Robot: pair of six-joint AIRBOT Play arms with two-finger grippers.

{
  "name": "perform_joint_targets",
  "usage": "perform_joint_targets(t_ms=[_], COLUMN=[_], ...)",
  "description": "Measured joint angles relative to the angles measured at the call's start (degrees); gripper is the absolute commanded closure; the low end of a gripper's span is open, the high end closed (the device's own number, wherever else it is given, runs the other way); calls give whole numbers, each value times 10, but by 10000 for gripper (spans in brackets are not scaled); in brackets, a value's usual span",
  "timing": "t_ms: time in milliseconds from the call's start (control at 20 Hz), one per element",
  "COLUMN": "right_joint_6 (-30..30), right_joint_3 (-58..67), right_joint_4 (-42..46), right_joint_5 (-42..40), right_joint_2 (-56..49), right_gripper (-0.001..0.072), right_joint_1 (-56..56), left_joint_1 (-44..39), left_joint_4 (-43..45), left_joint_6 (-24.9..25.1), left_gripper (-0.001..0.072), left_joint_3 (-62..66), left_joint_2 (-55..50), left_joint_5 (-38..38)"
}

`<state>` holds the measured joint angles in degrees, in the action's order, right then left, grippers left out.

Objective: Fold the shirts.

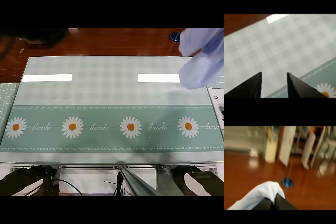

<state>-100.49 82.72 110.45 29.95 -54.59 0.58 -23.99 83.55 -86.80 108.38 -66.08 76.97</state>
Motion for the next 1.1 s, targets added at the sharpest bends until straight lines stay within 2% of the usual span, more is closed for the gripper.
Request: perform_joint_targets(t_ms=[200, 400, 600, 900, 950, 1000, 1050, 1100], right_joint_6=[3, 43, 82, 120, 125, 128, 132, 136], right_joint_3=[23, 28, 30, 31, 31, 31, 31, 31], right_joint_4=[-63, -200, -320, -369, -373, -373, -372, -371], right_joint_5=[43, 181, 284, 326, 328, 328, 329, 331], right_joint_2=[94, 92, -3, -215, -242, -261, -274, -281], right_gripper=[689, 689, 689, 685, 611, 410, 318, 315], right_joint_1=[-49, -105, -209, -389, -405, -415, -420, -420], left_joint_1=[0, 0, 0, 0, 0, 0, 0, 0], left_joint_4=[1, 15, 22, 27, 29, 32, 37, 42], left_joint_6=[0, -7, -15, -19, -19, -19, -19, -19], left_gripper=[319, 319, 319, 319, 319, 319, 319, 318], left_joint_3=[47, 59, 47, 4, -5, -16, -29, -43], left_joint_2=[63, 97, 104, 106, 106, 106, 106, 106], left_joint_5=[42, 105, 166, 206, 205, 207, 208, 209])
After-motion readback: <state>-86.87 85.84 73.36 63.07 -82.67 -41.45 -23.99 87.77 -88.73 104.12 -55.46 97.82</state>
